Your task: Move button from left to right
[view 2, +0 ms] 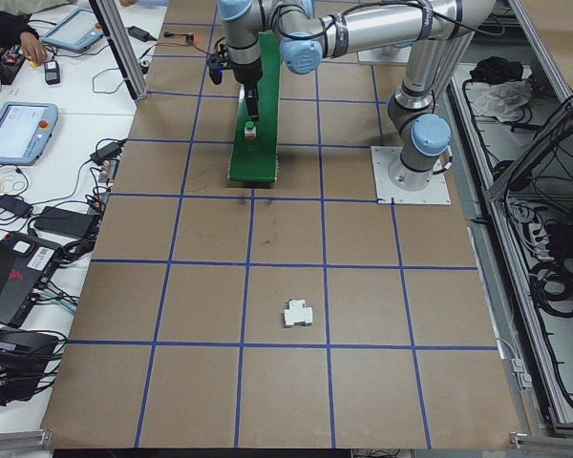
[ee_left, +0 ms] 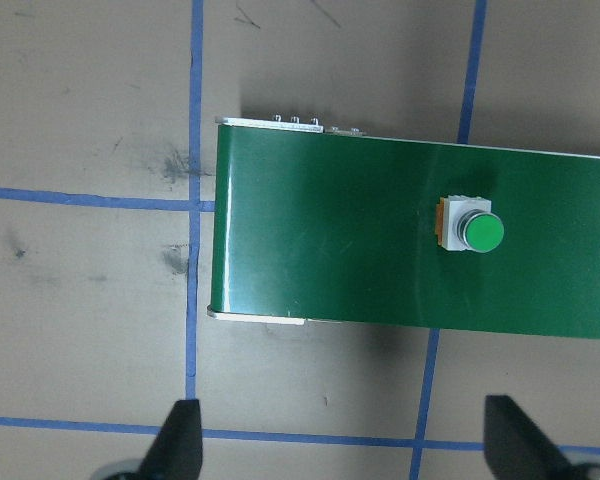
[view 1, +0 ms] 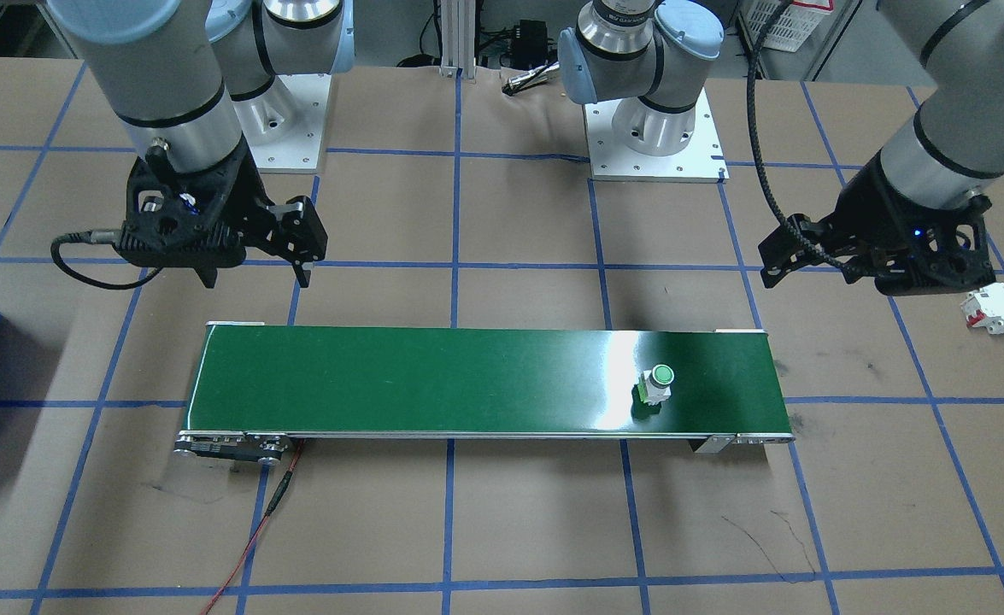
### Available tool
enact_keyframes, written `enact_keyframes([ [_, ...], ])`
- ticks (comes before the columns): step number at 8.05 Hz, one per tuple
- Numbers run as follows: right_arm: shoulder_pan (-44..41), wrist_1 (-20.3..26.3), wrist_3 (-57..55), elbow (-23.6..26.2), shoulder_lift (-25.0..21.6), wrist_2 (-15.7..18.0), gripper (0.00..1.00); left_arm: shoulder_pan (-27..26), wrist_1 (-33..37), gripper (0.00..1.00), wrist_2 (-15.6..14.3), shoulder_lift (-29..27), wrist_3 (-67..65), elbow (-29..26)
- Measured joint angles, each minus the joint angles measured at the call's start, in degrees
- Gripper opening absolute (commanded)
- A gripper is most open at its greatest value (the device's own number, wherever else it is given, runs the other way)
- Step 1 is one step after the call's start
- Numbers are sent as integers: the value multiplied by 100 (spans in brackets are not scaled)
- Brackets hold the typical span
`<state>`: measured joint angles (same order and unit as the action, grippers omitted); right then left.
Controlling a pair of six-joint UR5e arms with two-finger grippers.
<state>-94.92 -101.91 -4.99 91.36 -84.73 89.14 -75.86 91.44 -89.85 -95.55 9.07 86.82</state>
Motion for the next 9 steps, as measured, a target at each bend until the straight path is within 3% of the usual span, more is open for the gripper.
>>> enact_keyframes([
  [2,-6,-412,70,10,394,-307,100,-3,17,100,-48,138,9,-93],
  [5,-13,-1000,85,136,909,-895,100,-2,-31,100,-601,219,19,-97],
  [7,-31,-1399,95,264,1153,-1307,100,-7,-24,100,-698,212,3,-81],
  [9,-61,-1509,87,310,1271,-1754,100,-8,-28,100,-726,180,-1,-85],
])
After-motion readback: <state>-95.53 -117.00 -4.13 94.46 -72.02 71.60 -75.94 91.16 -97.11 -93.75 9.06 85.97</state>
